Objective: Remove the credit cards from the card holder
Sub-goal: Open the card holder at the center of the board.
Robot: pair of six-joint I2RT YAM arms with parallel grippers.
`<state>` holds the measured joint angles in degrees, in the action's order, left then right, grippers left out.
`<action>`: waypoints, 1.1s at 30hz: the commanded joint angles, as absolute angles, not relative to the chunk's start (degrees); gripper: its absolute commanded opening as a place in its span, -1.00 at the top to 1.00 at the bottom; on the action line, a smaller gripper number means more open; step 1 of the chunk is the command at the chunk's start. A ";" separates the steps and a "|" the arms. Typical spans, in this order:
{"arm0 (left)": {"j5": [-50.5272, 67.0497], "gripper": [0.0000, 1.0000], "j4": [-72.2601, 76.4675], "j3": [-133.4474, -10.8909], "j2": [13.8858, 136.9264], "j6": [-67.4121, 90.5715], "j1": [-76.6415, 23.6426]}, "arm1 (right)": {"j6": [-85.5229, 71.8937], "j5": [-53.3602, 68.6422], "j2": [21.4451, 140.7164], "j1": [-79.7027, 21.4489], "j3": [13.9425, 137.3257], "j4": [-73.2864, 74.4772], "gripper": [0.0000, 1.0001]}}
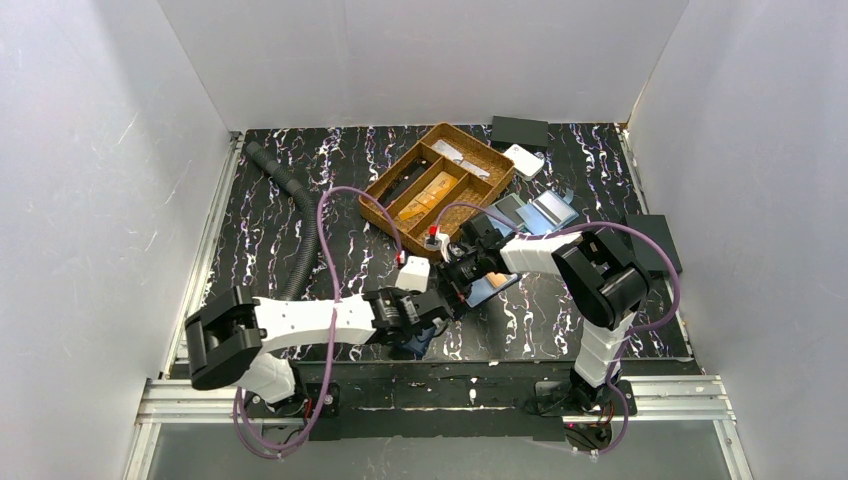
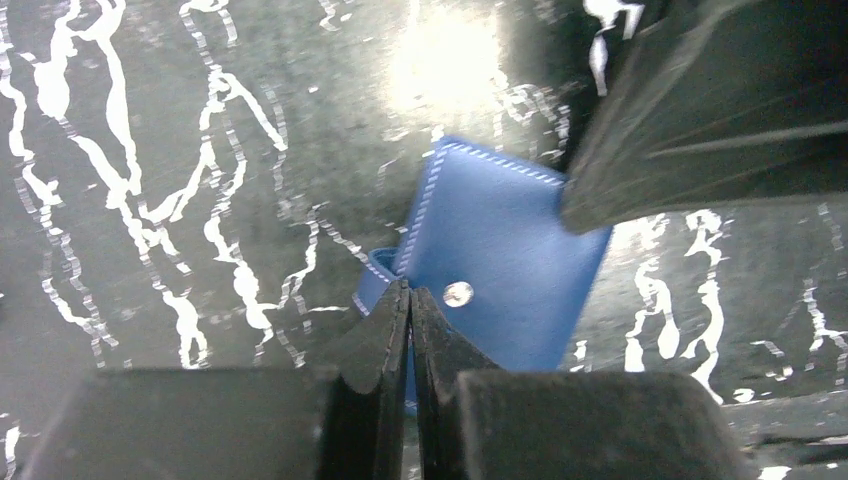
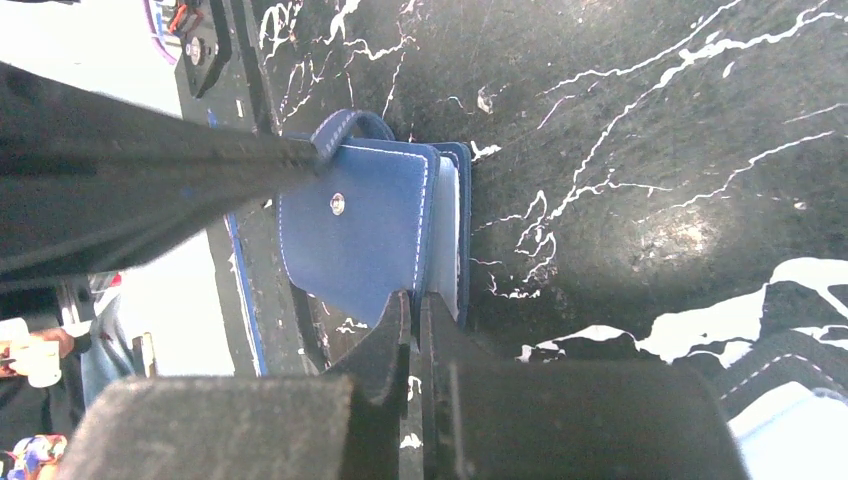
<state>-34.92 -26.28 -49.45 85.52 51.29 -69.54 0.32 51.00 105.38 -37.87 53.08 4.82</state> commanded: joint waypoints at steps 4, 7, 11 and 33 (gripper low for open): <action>-38.82 1.00 -30.59 -43.24 74.70 49.42 -66.89 | 3.34 49.16 105.17 -36.67 55.05 7.36 0.97; -36.73 1.00 -28.85 -40.22 70.32 48.47 -64.47 | 6.90 48.50 104.63 -36.65 55.84 9.67 0.97; -27.25 1.00 -20.78 -33.39 62.51 45.95 -58.33 | 16.67 49.65 103.49 -36.58 58.51 16.52 0.97; -0.74 1.00 -4.76 -31.56 48.33 43.67 -51.71 | 42.60 49.59 81.69 -33.30 58.29 36.40 -0.55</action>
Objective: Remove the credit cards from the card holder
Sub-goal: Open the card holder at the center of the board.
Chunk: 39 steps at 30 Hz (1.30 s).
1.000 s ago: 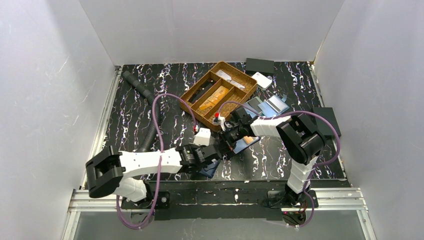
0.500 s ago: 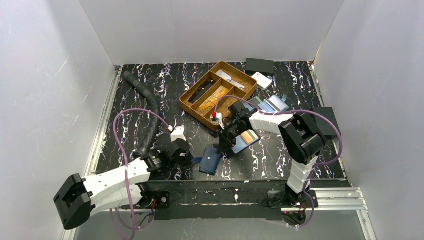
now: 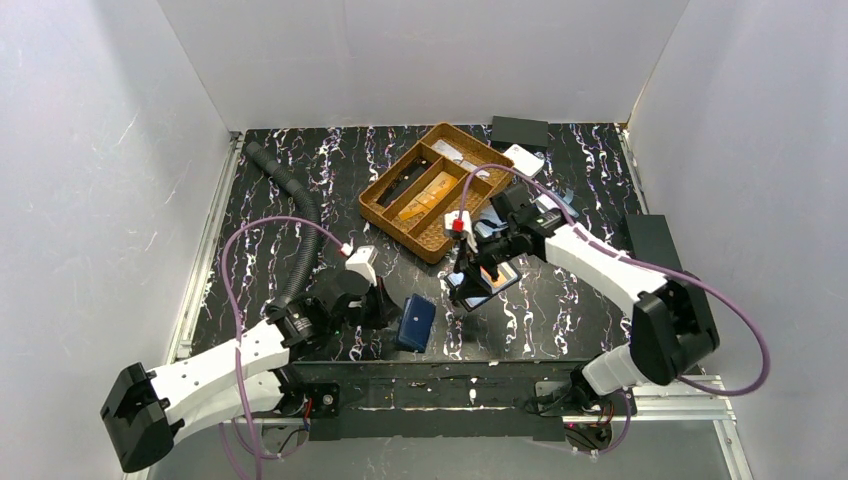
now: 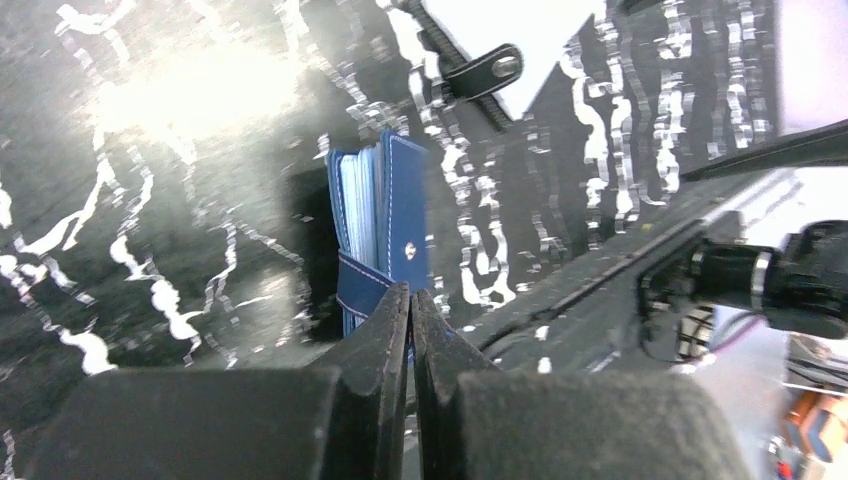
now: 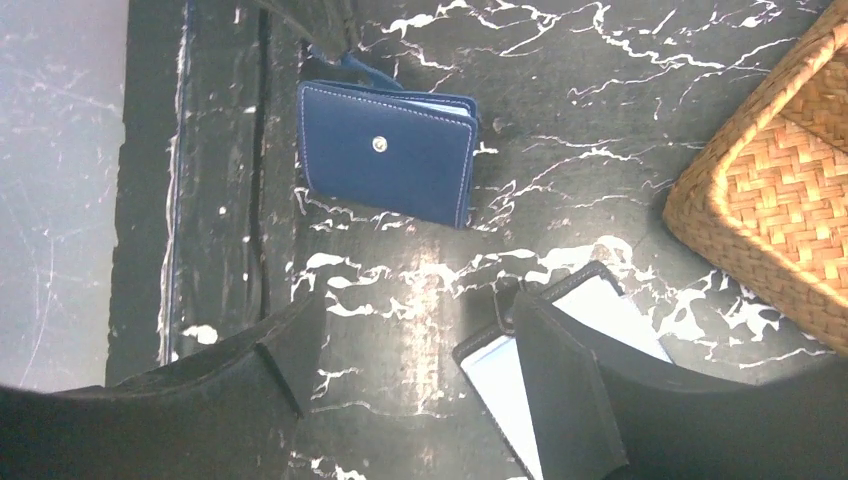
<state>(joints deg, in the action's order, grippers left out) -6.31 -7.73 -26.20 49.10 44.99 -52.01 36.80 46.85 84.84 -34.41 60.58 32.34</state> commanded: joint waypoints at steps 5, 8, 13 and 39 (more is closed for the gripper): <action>7.85 1.00 -1.22 -36.76 55.59 44.12 -51.75 | 44.93 54.12 80.49 -27.16 56.82 39.10 -0.57; 8.76 1.00 -0.41 -37.82 58.11 44.55 -51.68 | 46.92 55.05 80.85 -25.62 56.12 40.65 -0.57; 4.90 1.00 -1.88 -36.10 56.95 45.51 -51.74 | 48.38 55.71 81.51 -24.88 54.71 40.62 -0.57; -17.34 0.48 -28.57 -27.82 46.51 54.00 -40.82 | 57.53 56.06 79.76 -21.67 52.17 44.20 -0.58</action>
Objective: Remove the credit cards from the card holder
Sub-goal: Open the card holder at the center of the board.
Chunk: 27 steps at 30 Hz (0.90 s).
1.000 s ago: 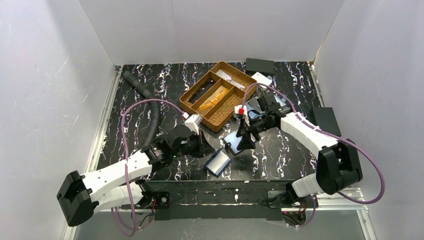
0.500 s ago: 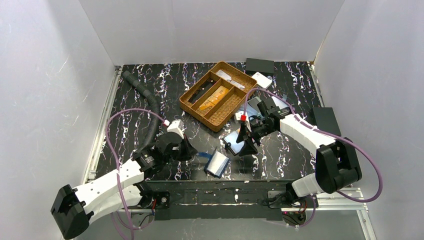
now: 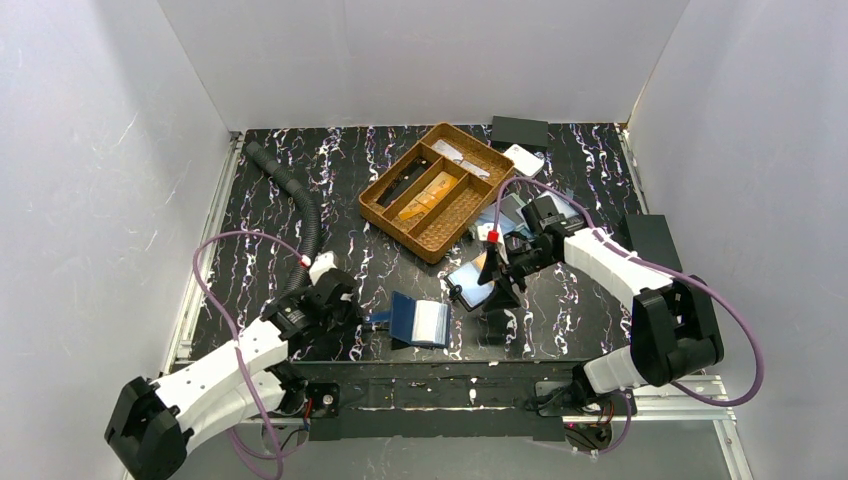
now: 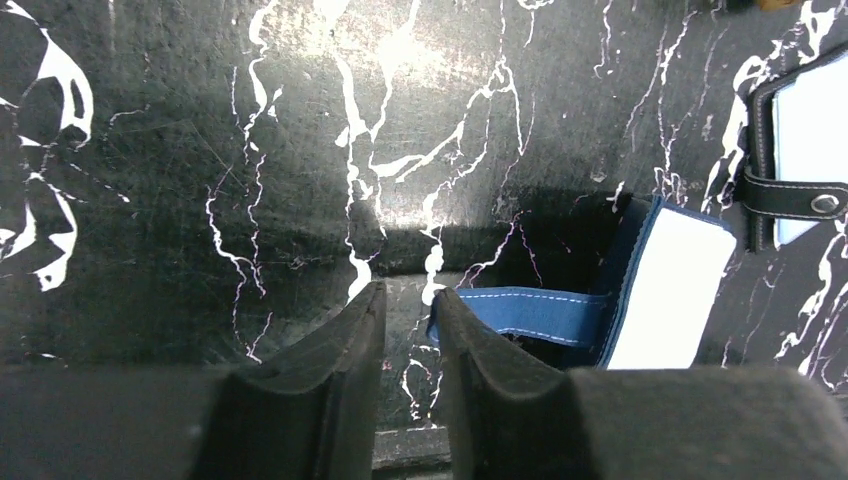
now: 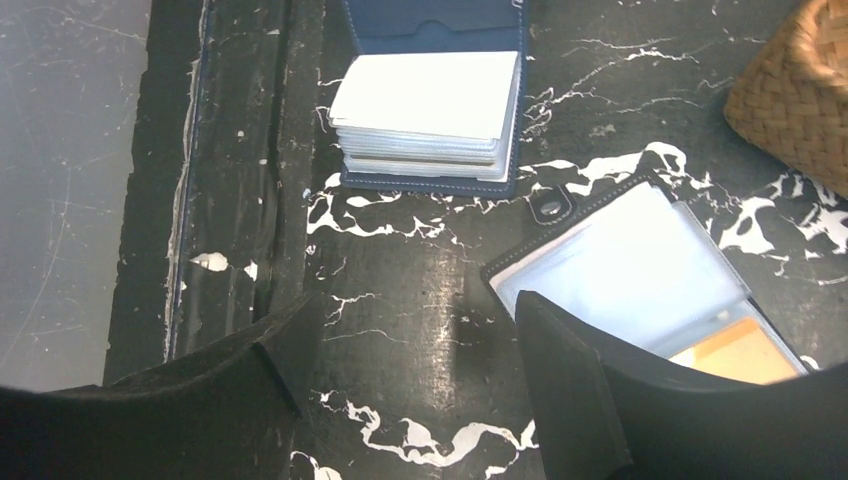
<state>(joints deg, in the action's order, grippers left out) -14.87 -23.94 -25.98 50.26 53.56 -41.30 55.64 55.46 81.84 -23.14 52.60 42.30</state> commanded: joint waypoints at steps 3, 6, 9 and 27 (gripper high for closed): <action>-14.78 0.06 -29.50 -29.84 42.50 51.53 -40.77 | 57.63 55.37 77.60 -20.38 51.22 44.16 -0.59; -10.59 -0.41 -29.31 -31.65 37.69 47.64 -40.73 | 57.45 54.05 74.40 -19.03 49.59 43.62 -0.64; -5.52 -0.76 -28.00 -32.48 33.20 44.68 -40.78 | 56.61 53.27 70.45 -17.26 47.61 42.44 -0.72; 8.49 -0.77 -18.57 -35.26 38.37 50.01 -52.43 | 56.51 57.22 63.50 -9.41 43.35 40.30 -0.96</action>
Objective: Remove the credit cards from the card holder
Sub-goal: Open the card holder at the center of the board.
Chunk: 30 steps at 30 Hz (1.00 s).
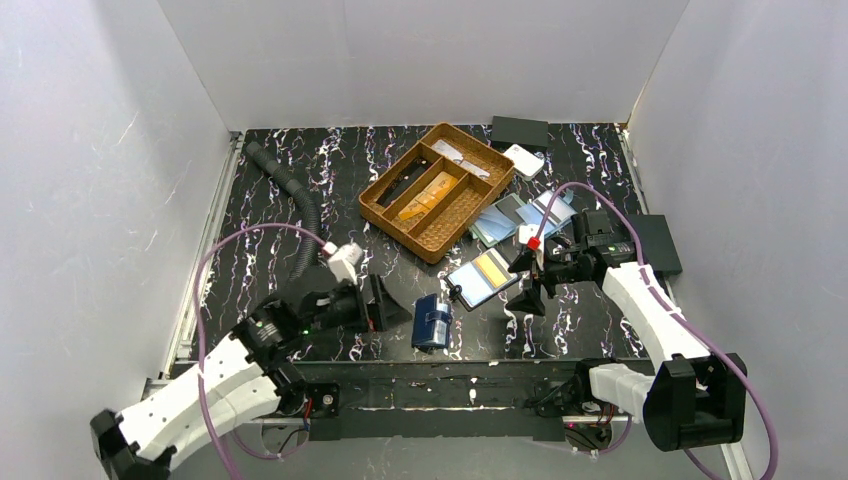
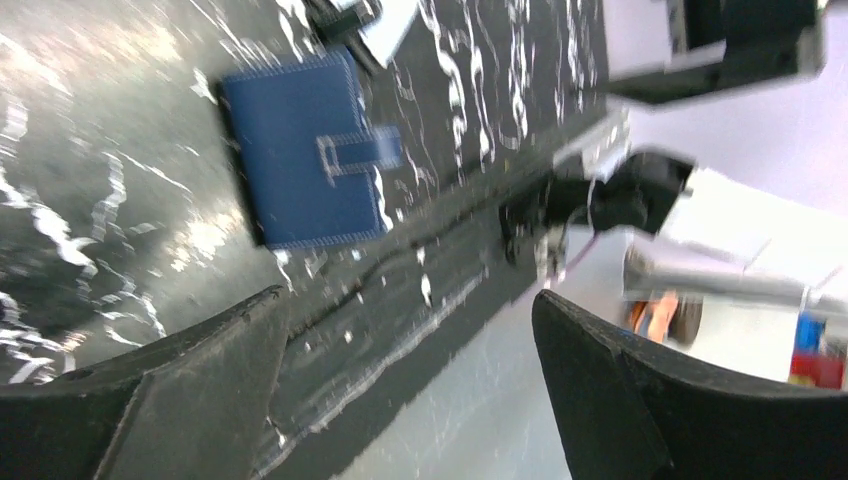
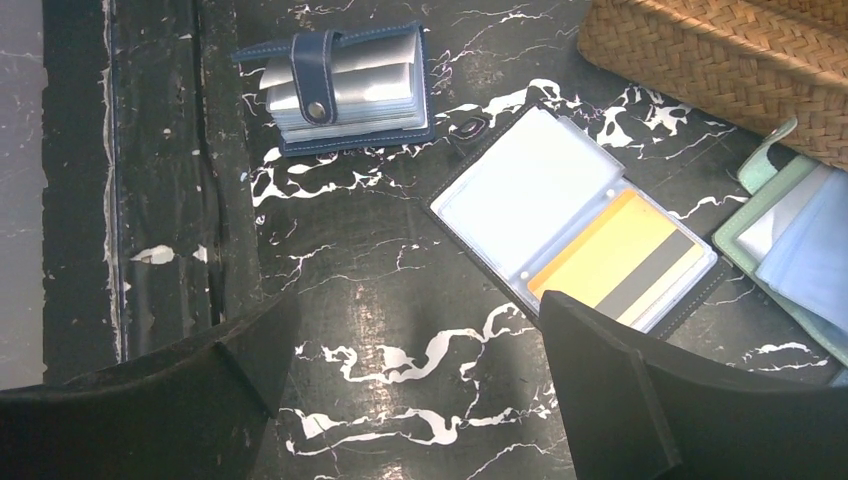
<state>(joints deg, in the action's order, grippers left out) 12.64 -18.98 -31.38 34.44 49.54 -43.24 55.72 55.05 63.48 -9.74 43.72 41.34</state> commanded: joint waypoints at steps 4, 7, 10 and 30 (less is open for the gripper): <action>-18.23 -0.83 -32.71 -45.06 52.82 52.61 -69.46 | 56.51 57.32 63.63 -9.23 43.33 40.31 -0.96; -23.19 -0.97 -37.79 -51.43 65.25 55.64 -73.62 | 56.56 57.53 63.71 -9.14 43.25 40.36 -0.96; -25.24 -0.97 -38.03 -57.01 76.03 56.35 -75.61 | 56.60 57.65 63.72 -9.14 43.33 40.46 -0.96; -31.36 -0.72 -42.00 -61.72 93.70 58.42 -72.25 | 57.22 59.11 63.19 -8.96 43.51 41.48 -0.96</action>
<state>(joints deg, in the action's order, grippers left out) -29.04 -42.83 -64.82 97.19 58.08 -74.02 56.05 57.19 63.59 -9.32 43.33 41.25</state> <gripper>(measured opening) 0.905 0.982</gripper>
